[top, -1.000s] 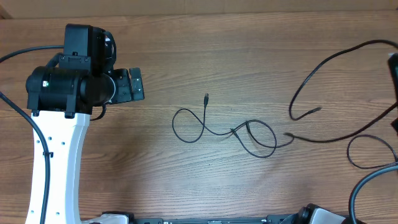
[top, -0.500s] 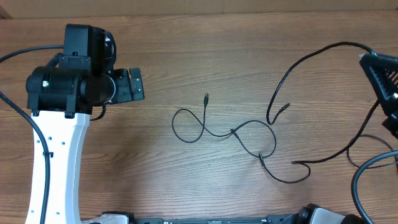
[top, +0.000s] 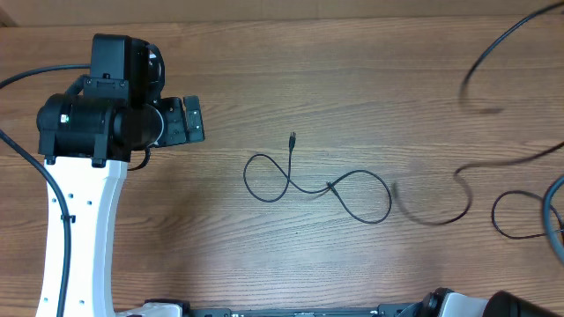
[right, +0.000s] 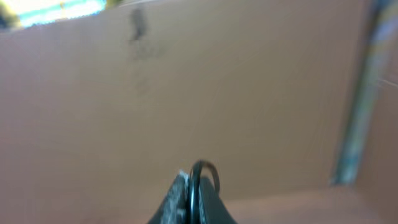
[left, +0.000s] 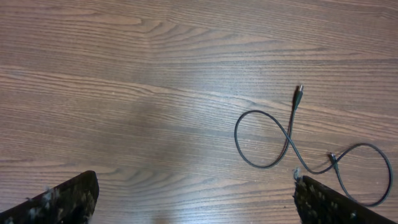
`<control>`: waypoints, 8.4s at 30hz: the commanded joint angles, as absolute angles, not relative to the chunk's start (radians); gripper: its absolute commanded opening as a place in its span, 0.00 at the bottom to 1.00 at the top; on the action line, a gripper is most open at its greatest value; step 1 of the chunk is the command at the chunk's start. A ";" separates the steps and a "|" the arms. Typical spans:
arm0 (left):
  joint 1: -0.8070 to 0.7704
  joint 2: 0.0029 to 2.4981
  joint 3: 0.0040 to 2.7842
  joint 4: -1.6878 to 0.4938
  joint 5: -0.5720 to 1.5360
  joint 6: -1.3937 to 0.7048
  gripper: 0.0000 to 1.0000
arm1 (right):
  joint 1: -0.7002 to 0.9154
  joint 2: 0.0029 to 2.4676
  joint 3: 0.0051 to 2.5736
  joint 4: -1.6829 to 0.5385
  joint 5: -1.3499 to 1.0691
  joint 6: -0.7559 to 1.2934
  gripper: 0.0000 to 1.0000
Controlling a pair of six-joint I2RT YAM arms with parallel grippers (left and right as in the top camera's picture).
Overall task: Untangle cables
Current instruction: 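Lower the cable at the right table edge and open the right gripper, then move the right gripper back left over the last cable in the center, then grasp the last black cable with the right gripper and lift it, then carry the cable to the upper right corner and release it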
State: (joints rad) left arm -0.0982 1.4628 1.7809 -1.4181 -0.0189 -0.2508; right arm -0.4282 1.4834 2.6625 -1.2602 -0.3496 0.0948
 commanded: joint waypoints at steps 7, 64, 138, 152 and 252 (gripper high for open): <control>-0.099 1.465 1.786 -1.417 -0.014 -0.232 1.00 | -0.428 1.650 2.664 -1.157 0.150 0.158 0.04; -0.099 1.465 1.786 -1.417 -0.014 -0.232 1.00 | -0.898 2.373 2.458 -1.694 -0.247 0.251 1.00; -0.099 1.465 1.786 -1.417 -0.014 -0.232 1.00 | 0.536 1.864 1.795 -1.375 -0.237 -0.245 1.00; -0.099 1.465 1.786 -1.417 -0.014 -0.232 1.00 | 0.555 1.865 1.485 -1.093 -0.314 -0.244 1.00; -0.099 1.465 1.786 -1.417 -0.014 -0.232 1.00 | -0.288 2.123 2.317 -0.628 0.208 0.324 0.04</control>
